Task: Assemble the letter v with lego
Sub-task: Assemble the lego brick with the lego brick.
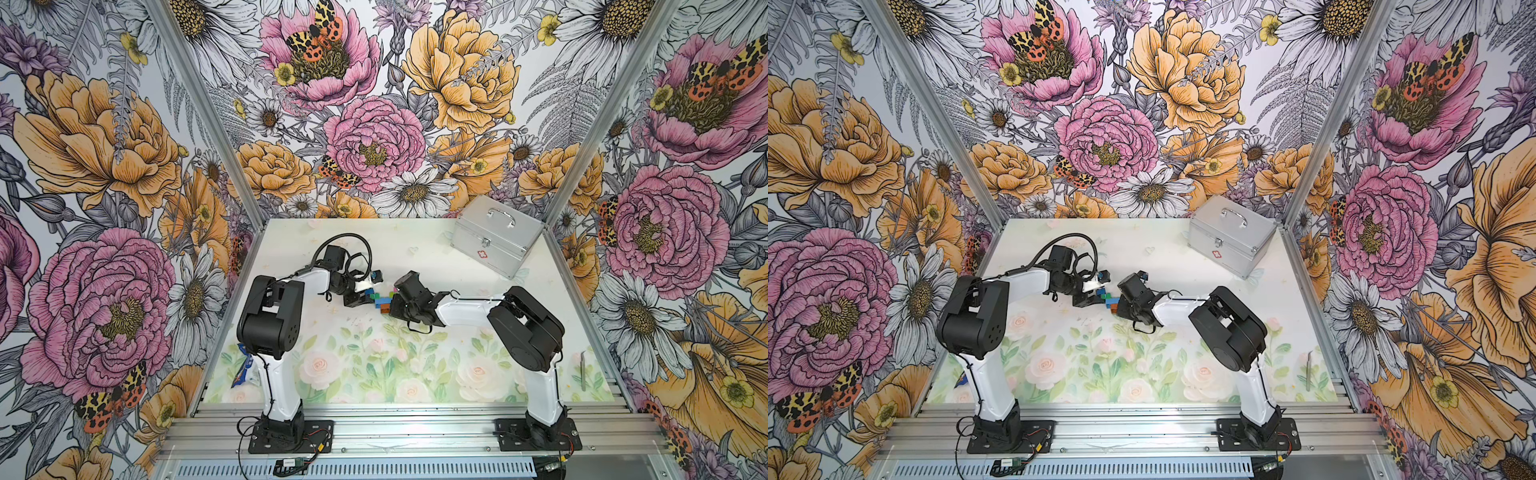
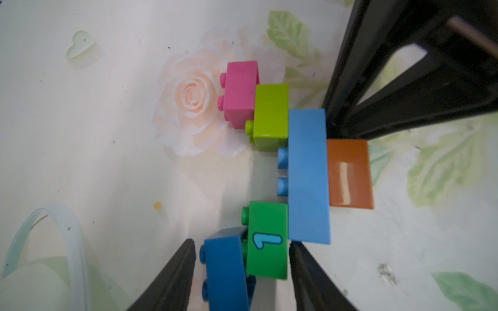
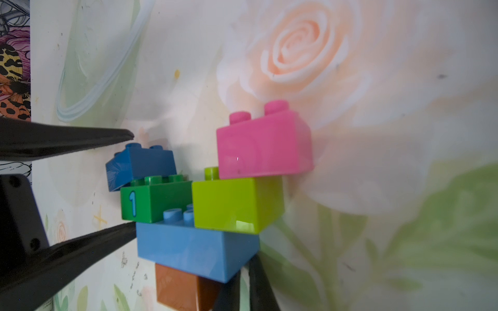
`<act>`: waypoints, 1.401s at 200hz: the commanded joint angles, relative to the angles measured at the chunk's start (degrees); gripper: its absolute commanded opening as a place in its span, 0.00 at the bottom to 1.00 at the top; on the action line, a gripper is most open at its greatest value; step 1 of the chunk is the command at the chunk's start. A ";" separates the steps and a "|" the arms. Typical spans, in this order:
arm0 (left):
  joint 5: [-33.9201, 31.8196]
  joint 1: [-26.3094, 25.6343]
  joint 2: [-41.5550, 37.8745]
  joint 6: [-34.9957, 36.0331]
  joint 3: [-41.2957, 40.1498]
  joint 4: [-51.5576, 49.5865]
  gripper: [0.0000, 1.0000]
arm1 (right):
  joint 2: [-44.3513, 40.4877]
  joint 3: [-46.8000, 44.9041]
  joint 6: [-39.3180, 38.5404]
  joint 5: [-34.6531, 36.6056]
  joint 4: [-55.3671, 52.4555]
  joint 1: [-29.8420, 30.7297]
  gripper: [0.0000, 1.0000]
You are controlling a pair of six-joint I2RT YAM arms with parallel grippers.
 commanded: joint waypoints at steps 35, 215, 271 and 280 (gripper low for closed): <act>0.54 -0.39 1.80 1.15 1.48 -1.67 0.55 | 2.66 0.27 -0.99 0.50 -3.07 -0.52 0.12; -0.01 -0.81 1.85 2.03 1.88 -3.28 0.55 | 2.90 0.82 -0.80 0.86 -3.11 -0.84 0.12; 0.67 0.21 -0.87 1.26 2.13 -3.35 0.79 | 0.91 -0.71 -0.50 1.03 -3.19 -0.83 0.14; 1.47 0.70 -1.84 0.59 2.13 -3.34 0.88 | 0.25 -1.26 -0.50 1.03 -3.20 -0.88 0.14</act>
